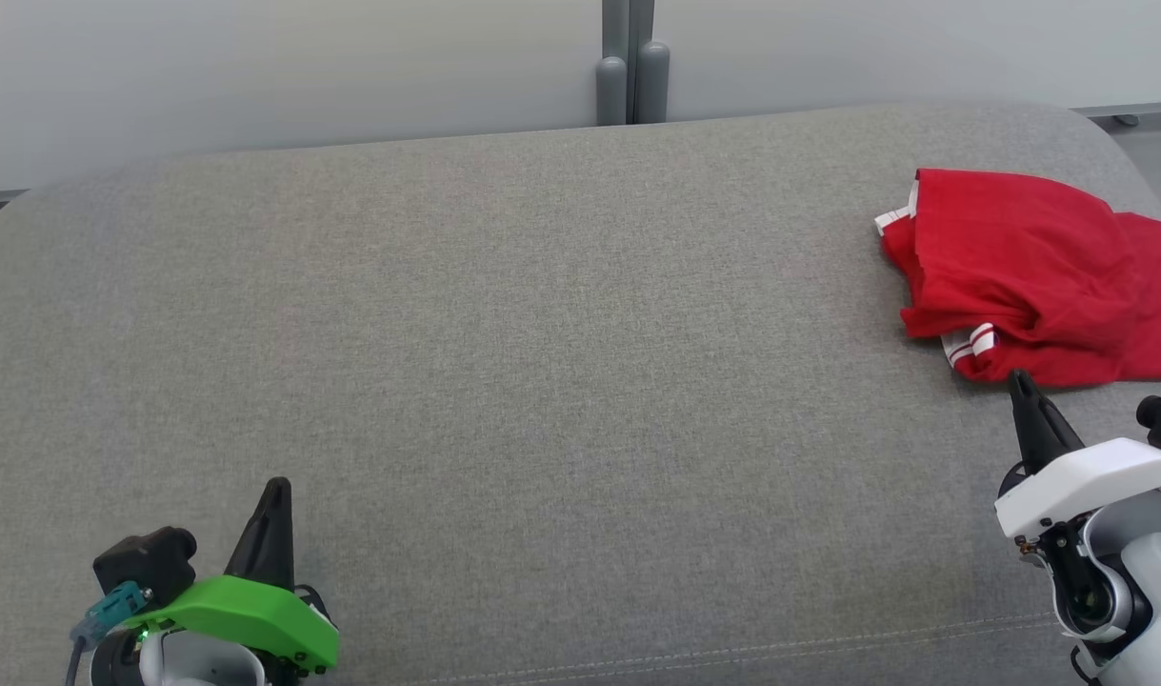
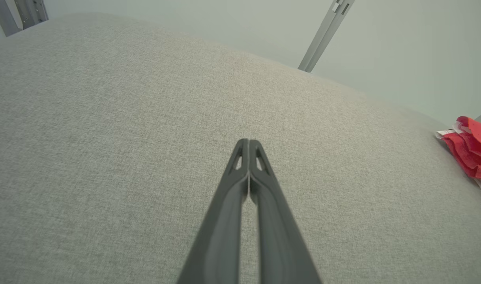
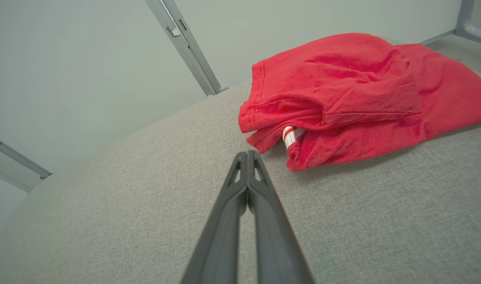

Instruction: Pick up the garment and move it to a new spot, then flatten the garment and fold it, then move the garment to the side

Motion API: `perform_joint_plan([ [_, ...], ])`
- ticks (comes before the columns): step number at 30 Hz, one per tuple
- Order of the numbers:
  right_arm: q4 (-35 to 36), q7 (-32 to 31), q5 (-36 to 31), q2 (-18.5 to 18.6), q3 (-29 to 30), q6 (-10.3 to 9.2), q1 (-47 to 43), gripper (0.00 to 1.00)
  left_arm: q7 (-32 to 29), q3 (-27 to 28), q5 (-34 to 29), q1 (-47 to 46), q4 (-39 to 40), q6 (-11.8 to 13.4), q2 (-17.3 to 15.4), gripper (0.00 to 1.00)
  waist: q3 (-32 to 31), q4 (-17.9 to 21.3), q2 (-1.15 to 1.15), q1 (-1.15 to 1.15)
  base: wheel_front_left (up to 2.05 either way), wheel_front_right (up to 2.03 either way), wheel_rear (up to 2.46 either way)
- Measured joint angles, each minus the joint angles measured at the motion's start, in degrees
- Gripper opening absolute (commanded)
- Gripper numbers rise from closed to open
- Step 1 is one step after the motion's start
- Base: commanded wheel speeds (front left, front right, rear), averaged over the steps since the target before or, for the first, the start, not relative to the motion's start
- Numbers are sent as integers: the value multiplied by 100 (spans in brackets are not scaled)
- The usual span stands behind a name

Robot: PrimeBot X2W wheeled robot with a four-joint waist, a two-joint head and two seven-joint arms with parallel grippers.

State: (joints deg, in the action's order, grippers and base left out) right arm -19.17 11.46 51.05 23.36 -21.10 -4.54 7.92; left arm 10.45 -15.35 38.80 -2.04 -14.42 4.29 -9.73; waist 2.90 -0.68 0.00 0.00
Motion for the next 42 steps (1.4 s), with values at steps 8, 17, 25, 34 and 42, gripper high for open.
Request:
perform_joint_plan([
  [8, 32, -152, 455, -172, 247, 109, -21, 0, -162, 186, 509, 0, -1, -102, 87, 0, -27, 6, 0, 0, 0, 0, 0],
  [17, 68, -327, 933, -376, 526, 232, -29, 0, -343, 393, 1117, -1, -5, -234, 154, 0, -57, 14, 0, 0, 0, 0, 0],
  [25, 102, -494, 1412, -576, 808, 354, -70, 0, -532, 600, 1752, -1, -13, -337, 199, 0, -88, 22, 0, 0, 0, 0, 0],
  [34, 126, -656, 1916, -783, 1084, 471, -118, 0, -699, 799, 2309, -4, -32, -481, 296, 0, -119, 29, 0, 0, 0, 0, 0],
  [42, 154, -782, 2292, -946, 1304, 582, -140, 0, -846, 965, 2822, -10, -53, -548, 346, 0, -144, 35, 0, 0, 0, 0, 0],
])
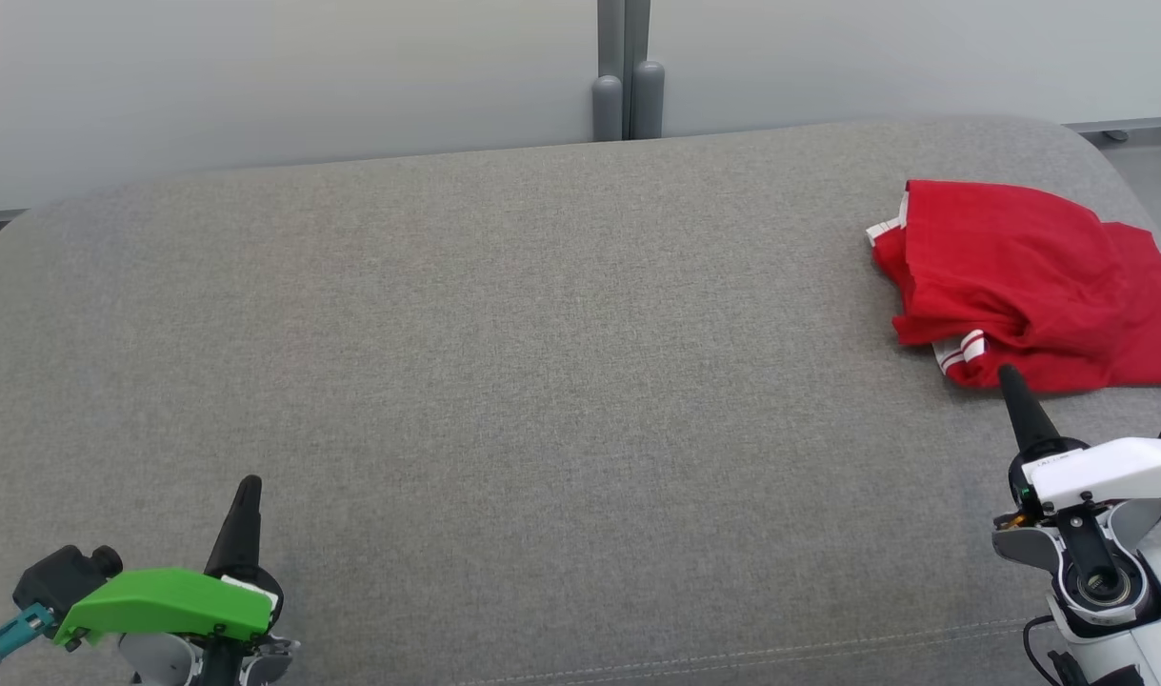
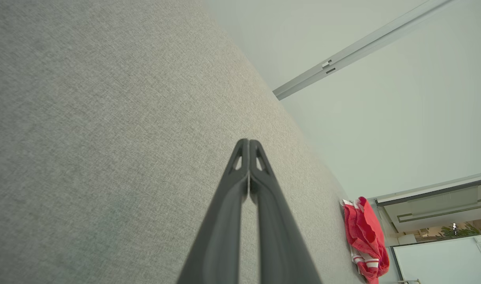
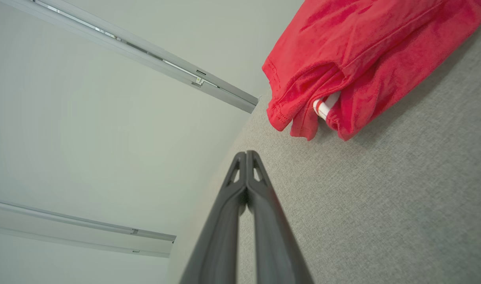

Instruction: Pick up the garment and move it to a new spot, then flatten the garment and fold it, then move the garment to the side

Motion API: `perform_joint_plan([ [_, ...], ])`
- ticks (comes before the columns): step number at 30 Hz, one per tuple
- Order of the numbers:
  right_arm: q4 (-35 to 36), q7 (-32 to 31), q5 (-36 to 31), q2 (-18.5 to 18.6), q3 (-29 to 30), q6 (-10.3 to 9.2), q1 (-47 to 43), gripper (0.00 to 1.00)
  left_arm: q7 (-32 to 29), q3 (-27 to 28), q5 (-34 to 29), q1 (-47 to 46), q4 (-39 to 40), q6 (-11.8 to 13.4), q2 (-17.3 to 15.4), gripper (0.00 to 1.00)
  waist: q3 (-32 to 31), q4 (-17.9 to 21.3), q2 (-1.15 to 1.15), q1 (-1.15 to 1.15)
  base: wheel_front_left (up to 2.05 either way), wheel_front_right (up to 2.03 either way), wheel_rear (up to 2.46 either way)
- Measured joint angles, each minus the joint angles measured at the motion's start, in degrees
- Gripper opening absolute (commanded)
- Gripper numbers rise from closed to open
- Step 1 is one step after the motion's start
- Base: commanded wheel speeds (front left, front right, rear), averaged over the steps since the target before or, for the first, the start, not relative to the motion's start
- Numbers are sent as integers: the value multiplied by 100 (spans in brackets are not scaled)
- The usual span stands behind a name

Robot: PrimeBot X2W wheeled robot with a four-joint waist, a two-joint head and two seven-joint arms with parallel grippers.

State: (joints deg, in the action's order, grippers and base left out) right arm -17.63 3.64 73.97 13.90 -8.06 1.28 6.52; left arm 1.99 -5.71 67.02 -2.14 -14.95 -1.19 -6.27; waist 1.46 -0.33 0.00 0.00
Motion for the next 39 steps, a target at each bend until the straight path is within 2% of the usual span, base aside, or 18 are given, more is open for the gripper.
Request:
perform_joint_plan([
  [39, 122, -698, 2060, -909, 1202, 527, -126, 0, -708, 886, 2550, -112, -97, -563, 331, 0, -132, 33, 0, 0, 0, 0, 0],
])
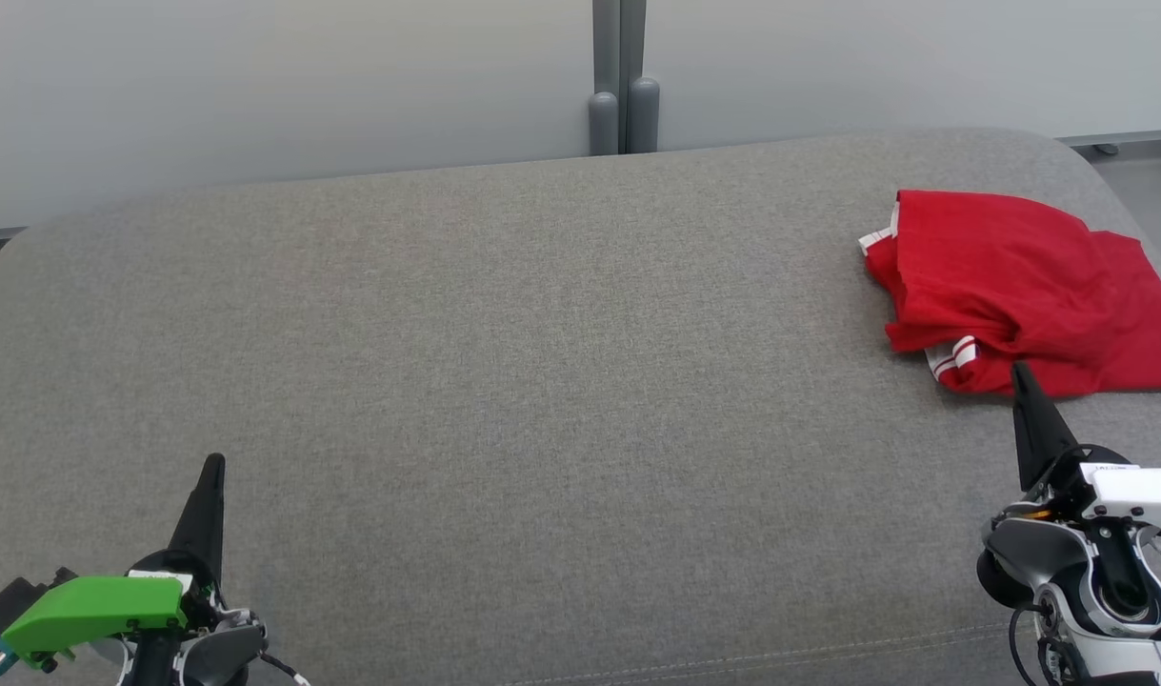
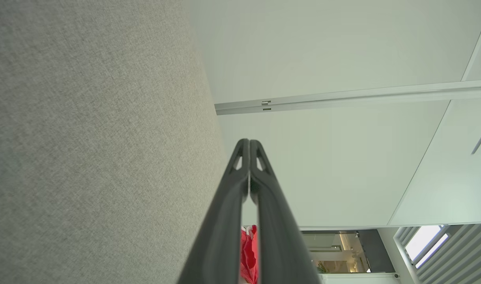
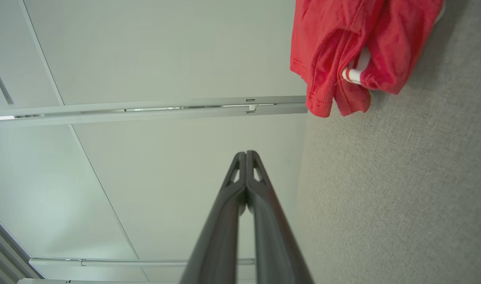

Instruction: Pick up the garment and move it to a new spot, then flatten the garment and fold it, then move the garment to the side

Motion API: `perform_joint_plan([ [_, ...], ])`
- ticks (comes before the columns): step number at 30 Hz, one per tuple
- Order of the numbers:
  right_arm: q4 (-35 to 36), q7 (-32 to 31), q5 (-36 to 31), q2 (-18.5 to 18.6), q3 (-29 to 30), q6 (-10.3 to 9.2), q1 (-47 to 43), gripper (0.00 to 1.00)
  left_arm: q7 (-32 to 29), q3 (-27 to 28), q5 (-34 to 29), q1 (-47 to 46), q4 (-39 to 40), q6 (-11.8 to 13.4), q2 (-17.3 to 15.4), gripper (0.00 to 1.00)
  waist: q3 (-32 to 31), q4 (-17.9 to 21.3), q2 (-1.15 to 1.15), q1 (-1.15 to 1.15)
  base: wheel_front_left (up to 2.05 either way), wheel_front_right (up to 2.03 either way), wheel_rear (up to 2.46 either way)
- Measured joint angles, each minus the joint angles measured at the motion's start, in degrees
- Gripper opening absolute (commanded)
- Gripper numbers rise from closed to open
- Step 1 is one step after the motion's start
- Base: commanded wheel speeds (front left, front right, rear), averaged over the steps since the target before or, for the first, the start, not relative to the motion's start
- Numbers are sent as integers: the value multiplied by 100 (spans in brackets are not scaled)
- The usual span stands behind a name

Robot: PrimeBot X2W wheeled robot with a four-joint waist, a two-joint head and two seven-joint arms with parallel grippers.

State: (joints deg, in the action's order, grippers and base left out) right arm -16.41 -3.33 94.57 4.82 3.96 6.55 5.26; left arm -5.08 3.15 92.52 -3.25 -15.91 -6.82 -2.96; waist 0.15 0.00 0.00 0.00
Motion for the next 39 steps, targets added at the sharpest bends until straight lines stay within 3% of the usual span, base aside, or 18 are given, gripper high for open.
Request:
perform_joint_plan([
  [39, -1, -8, 14, -25, 34, 0, -8, 0, -18, 23, 10, -24, -21, -30, 7, 0, -1, 0, 0, 0, 0, 0, 0],
])
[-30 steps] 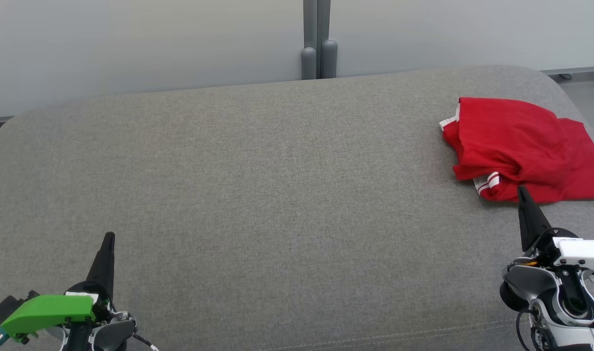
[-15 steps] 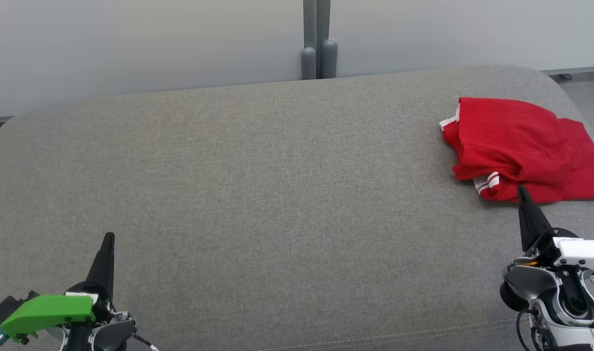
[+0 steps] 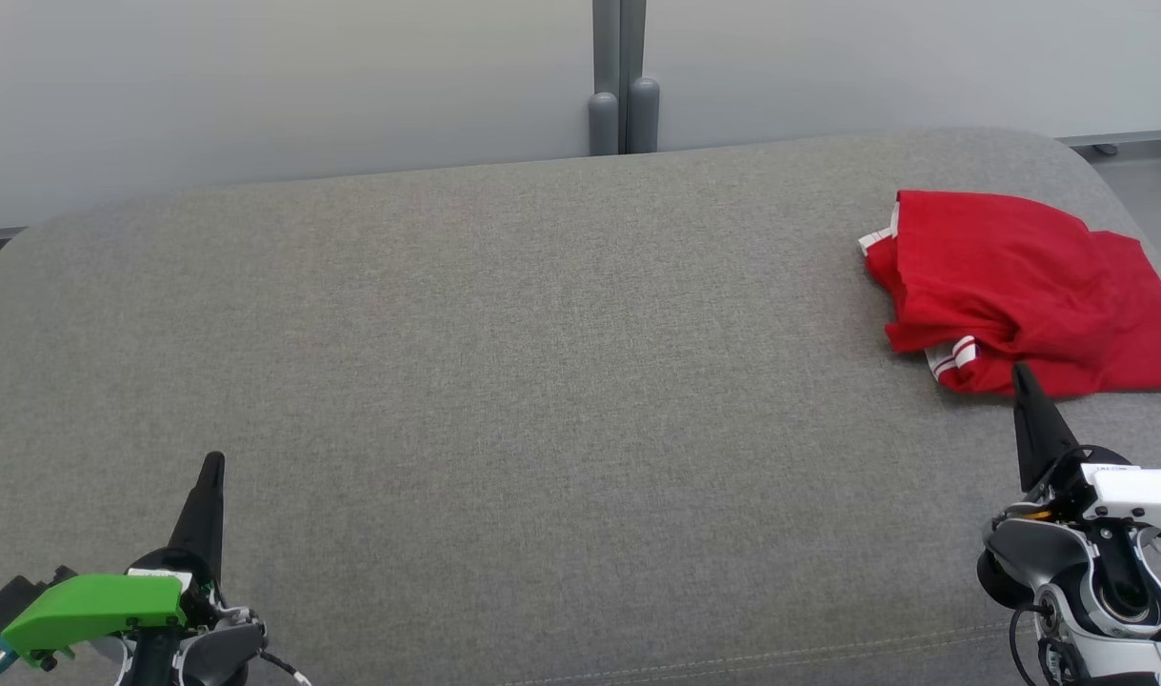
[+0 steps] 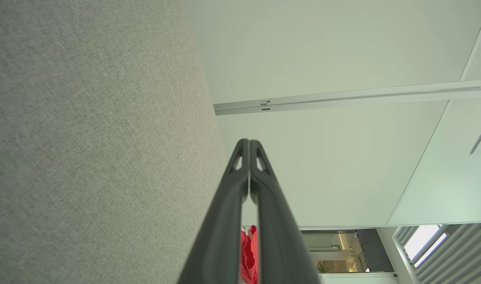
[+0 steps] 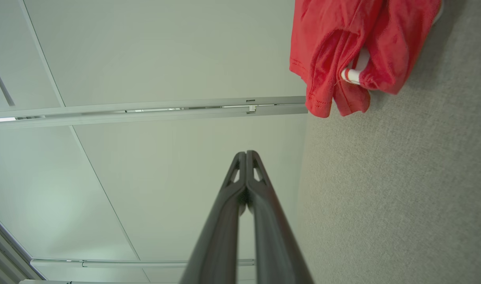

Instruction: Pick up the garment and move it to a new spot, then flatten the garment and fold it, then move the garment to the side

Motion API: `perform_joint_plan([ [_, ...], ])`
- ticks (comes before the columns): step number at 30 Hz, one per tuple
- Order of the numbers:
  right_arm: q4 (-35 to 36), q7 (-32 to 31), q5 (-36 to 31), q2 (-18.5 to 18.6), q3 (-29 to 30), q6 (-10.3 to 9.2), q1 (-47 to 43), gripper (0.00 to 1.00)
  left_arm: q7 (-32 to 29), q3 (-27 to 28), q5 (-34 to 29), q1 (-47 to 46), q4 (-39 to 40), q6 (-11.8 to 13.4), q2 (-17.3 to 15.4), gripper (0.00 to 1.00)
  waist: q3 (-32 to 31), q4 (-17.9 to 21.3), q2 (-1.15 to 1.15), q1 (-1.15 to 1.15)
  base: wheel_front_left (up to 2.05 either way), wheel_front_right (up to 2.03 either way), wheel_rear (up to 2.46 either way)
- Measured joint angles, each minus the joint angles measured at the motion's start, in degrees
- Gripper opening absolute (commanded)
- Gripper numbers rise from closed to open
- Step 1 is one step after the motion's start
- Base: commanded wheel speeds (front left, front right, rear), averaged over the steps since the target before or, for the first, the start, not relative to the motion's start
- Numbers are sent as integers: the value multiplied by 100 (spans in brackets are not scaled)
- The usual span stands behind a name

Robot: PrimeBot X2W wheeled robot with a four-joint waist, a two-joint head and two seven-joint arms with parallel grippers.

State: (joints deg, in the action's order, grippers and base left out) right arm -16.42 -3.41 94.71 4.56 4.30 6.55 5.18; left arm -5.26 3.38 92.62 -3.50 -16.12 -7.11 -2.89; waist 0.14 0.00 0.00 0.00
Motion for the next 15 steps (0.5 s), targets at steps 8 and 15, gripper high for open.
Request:
perform_joint_plan([
  [8, 0, -1, 0, -1, 4, 0, -1, 0, 0, 1, 0, -2, 0, 0, 1, 0, 0, 0, 0, 0, 0, 0, 0],
  [15, 0, -16, 0, -2, 8, 0, -1, 0, 0, 2, -1, -2, 1, 0, 1, 0, 0, 0, 0, 0, 0, 0, 0],
])
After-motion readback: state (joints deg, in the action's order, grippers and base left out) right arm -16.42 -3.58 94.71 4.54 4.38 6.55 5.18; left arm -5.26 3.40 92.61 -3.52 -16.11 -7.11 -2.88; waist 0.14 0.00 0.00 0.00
